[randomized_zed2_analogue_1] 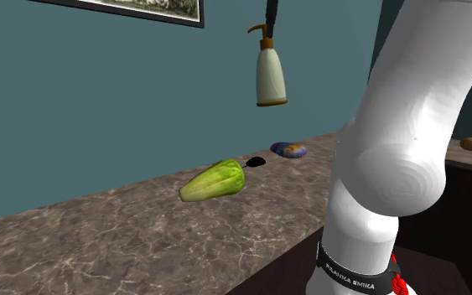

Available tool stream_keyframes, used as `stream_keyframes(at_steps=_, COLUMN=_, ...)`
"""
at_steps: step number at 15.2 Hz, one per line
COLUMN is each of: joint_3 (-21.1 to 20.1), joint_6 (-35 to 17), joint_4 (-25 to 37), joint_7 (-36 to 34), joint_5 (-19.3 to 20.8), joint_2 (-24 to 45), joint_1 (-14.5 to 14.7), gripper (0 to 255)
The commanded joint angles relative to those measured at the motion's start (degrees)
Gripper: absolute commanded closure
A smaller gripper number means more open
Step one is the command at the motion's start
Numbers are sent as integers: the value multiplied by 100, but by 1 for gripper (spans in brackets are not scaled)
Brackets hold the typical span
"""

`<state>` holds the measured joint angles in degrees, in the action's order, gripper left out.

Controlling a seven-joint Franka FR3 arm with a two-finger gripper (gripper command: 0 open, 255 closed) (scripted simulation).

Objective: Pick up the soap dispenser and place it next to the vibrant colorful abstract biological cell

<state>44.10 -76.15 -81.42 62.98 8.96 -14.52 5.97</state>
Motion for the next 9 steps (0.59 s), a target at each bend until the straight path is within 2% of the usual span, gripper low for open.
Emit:
stream_keyframes(at_steps=1, joint_3=626, joint_6=59, joint_4=577, joint_7=582, joint_5=-432, joint_2=640, joint_1=-10, gripper=255)
stream_keyframes(at_steps=3, joint_3=1271, joint_6=157, joint_4=1154, joint_7=1222, joint_5=-1148, joint_2=1447, joint_1=-217, gripper=255)
stream_keyframes(at_steps=4, joint_3=1545, joint_6=263, joint_4=1495, joint_7=1576, joint_5=-1627, joint_2=1930, joint_1=-481, gripper=255)
stream_keyframes(at_steps=6, joint_3=1776, joint_6=615, joint_4=2330, joint_7=2186, joint_5=-2651, joint_2=2908, joint_1=-1396, gripper=255)
stream_keyframes(at_steps=7, joint_3=1698, joint_6=848, joint_4=2855, joint_7=2379, joint_5=-3120, joint_2=3349, joint_1=-2010, gripper=255)
stream_keyframes(at_steps=8, joint_3=1540, joint_6=1021, joint_4=3268, joint_7=2450, joint_5=-3396, joint_2=3622, joint_1=-2491, gripper=255)
stream_keyframes(at_steps=9, joint_3=1533, joint_6=828, joint_4=2954, joint_7=2428, joint_5=-3199, joint_2=3466, joint_1=-2276, gripper=255)
